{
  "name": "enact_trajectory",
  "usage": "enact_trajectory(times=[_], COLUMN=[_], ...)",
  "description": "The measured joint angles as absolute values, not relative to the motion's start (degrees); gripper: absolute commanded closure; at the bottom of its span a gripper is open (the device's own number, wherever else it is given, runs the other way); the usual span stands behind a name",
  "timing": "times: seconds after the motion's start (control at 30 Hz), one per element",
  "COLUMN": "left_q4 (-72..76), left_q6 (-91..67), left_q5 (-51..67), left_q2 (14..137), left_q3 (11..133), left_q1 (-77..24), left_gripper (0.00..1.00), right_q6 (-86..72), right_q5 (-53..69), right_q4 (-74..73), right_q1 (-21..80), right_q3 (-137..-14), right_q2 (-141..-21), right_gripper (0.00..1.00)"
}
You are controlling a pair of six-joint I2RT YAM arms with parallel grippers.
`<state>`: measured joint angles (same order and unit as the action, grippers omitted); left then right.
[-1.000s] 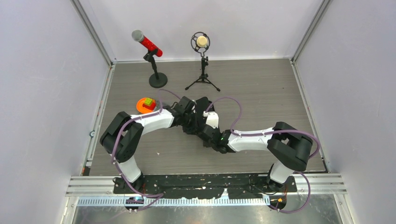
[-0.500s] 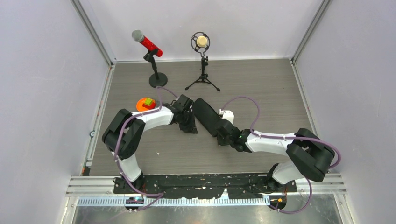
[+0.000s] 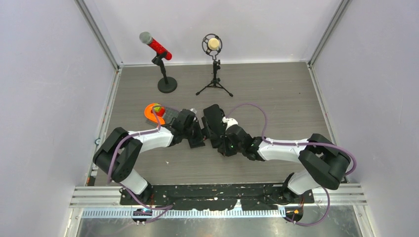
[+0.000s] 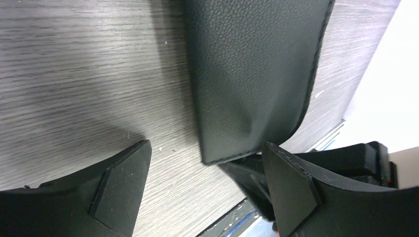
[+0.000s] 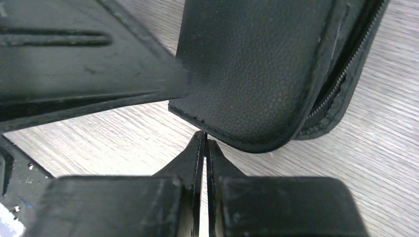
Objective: Sort the hair-cutting tools
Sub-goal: Zip the hairdressing tool bag at the center of the board.
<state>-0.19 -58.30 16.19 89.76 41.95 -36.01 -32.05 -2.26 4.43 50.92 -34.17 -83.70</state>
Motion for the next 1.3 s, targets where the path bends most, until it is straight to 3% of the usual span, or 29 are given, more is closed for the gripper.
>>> enact_trajectory(times=[0.27,0.37,0.67,1.3], left_q4=[10.2,11.8,10.9,-8.2], left_q6=[-65.4,-67.1,-67.6,-54.8], left_q5=[19.0,19.3,18.5,12.5], left_q2=[92.0,92.5,92.5,85.6], left_q3=[38.9,38.2,38.0,45.1], left_q1=[-36.0,-36.2,-36.4,-37.3], left_gripper=[0.3,0.43,1.0,1.0], right_q6=[-33.0,-33.3,-33.7,-28.5], right_q5=[1.6,1.7,1.5,-7.7], right_q4=[7.1,7.3,6.6,-4.6], right_q1=[51.3,51.3,51.3,48.5], right_q3=[-34.2,-34.2,-34.2,-33.6], right_q2=[-84.2,-84.2,-83.7,-75.1], right_gripper=[0.95,0.95,0.95,0.95])
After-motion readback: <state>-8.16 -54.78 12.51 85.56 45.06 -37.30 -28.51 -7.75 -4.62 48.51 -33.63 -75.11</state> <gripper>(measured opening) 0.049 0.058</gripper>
